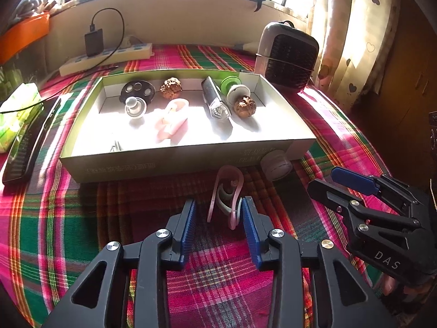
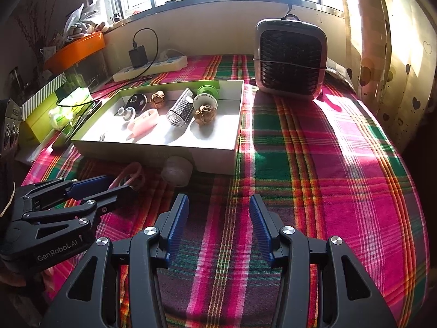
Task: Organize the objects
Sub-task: 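Move the left tool down onto the pink-and-white plastic clip, then grasp the pink clip with the left tool while the right tool grasps the small white jar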
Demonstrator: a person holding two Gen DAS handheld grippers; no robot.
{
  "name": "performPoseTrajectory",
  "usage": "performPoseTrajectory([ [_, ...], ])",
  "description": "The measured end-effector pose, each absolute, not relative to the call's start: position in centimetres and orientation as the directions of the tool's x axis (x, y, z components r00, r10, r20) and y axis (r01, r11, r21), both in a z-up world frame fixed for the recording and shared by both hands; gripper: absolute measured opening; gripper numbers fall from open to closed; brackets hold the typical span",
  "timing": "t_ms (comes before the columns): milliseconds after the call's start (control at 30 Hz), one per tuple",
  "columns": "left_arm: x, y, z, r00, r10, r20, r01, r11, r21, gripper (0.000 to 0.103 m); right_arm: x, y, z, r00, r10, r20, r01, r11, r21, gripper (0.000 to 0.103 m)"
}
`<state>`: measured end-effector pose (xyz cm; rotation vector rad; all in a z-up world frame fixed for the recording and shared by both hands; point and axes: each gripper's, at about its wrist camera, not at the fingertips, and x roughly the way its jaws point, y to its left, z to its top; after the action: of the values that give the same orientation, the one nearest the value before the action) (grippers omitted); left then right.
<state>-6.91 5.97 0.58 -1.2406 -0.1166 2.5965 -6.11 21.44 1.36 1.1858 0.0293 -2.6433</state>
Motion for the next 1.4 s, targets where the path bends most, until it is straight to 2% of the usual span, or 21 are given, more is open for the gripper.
performPoseTrajectory([
  [100,-7.0,5.6,0.5,-0.6,0.278,-0.75,-0.199,-0.96,-0.197,0.025,-6.3,21.1,1.3,-0.635,-0.214,-0.742,0.232,-0.969,0.082,0.048],
  [433,-7.0,4.7,0.4,-0.593,0.322,-0.738,-0.218,-0.947,-0.238,0.022,-6.7,20.1,1.2,-0.627,-0.212,-0.75,0.229,-0.97,0.083,0.048],
  [1233,-6.1,-0.2,0.4,-0.616,0.278,-0.737,-0.152,-0.96,-0.234,0.023,-9.2,16.5,0.3,-0.601,-0.221,-0.768,0.226,-0.969,0.101,0.048],
  [1400,-6.4,-0.1,0.4,-0.614,0.284,-0.736,-0.157,-0.958,-0.239,0.025,-9.4,16.4,0.4,-0.604,-0.209,-0.769,0.213,-0.972,0.097,0.048],
])
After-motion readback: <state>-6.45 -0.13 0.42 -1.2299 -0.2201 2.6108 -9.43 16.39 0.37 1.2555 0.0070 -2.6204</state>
